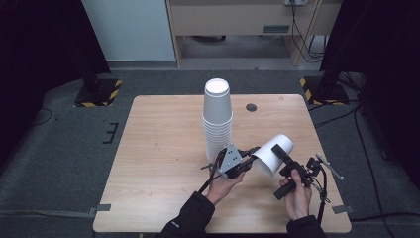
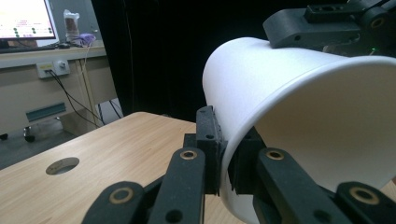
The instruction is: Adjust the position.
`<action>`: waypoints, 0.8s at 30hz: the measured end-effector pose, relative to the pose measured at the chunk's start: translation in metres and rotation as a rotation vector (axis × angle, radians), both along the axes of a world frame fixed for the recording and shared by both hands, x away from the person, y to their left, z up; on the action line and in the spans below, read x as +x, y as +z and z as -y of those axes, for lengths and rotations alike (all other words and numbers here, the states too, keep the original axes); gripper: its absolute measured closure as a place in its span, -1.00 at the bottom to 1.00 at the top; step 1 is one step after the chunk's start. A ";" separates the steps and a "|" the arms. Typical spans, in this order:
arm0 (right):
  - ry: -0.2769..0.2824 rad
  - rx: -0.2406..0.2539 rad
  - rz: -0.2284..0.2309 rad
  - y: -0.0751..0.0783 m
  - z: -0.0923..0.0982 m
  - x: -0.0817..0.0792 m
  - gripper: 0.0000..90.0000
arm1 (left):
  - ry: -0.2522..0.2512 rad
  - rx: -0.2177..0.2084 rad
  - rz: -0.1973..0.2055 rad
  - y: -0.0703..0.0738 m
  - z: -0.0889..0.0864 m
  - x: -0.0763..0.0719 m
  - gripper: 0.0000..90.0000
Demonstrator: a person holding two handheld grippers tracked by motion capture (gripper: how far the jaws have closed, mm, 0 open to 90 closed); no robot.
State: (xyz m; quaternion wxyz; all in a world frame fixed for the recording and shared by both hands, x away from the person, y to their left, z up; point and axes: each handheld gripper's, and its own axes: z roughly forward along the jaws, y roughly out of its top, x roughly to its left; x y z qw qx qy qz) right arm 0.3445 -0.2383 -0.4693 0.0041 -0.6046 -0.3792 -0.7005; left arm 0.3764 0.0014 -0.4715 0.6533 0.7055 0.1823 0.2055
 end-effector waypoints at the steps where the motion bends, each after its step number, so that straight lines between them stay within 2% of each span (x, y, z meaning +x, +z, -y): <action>1: -0.005 -0.008 0.003 0.000 0.001 0.000 -0.82 | -0.001 0.001 -0.002 0.001 -0.001 0.000 0.87; 8: -0.060 -0.020 0.008 -0.001 0.010 0.001 -0.73 | -0.004 0.007 -0.009 0.004 -0.010 -0.003 0.90; 17: -0.071 -0.063 0.025 -0.003 0.018 0.004 -0.70 | -0.009 0.032 -0.018 0.005 -0.023 -0.008 0.90; 20: -0.072 -0.087 0.045 -0.002 0.020 0.005 -0.71 | -0.006 0.031 -0.022 0.007 -0.029 -0.009 0.90; 22: -0.080 -0.129 0.057 -0.001 0.022 0.005 -0.70 | -0.005 0.029 -0.027 0.008 -0.033 -0.010 0.90; 24: -0.081 -0.146 0.063 -0.001 0.022 0.006 -0.70 | -0.002 0.037 -0.026 0.009 -0.037 -0.011 0.90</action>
